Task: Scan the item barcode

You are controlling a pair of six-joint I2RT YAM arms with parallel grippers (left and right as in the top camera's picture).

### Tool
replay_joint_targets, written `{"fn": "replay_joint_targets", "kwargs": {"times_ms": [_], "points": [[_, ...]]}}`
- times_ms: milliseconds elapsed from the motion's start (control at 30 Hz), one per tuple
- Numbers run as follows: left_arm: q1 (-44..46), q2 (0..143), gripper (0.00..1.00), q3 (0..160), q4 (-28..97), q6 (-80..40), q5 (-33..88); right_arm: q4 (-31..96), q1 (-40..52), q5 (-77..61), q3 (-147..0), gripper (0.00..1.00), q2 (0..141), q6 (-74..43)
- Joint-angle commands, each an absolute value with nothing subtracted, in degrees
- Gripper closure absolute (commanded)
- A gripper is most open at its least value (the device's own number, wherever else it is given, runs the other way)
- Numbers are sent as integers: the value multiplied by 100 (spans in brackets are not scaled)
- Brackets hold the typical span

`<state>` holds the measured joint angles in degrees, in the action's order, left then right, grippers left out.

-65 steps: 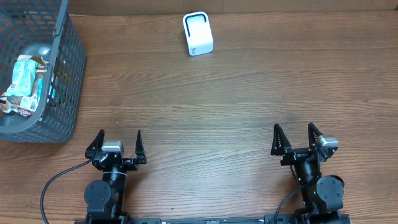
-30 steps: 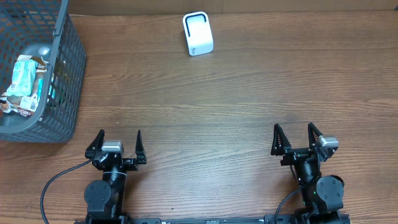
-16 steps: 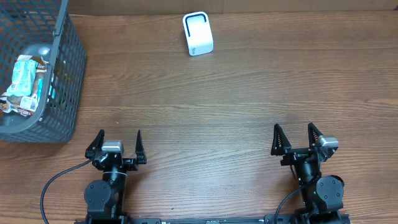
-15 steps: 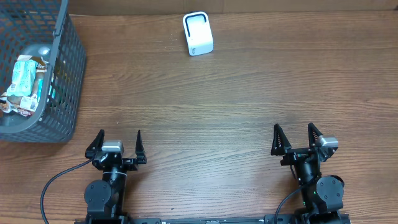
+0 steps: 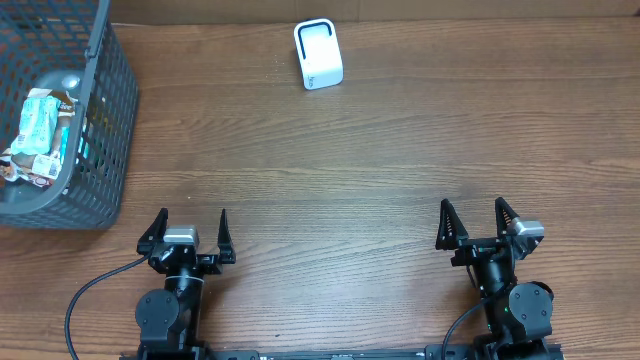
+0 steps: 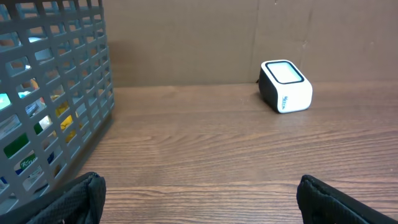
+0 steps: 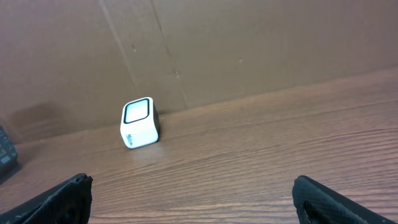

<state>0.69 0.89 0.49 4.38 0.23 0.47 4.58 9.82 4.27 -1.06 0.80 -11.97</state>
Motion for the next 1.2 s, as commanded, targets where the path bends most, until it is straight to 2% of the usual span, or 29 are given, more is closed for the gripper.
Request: {"fn": "replay_joint_targets", "kwargs": {"times_ms": [0, 1167], "points": [[45, 25, 0, 27, 443, 130, 93, 443, 963, 395, -45, 0, 23, -1170], [38, 25, 0, 27, 403, 132, -298, 443, 963, 395, -45, 0, 23, -1170]]}}
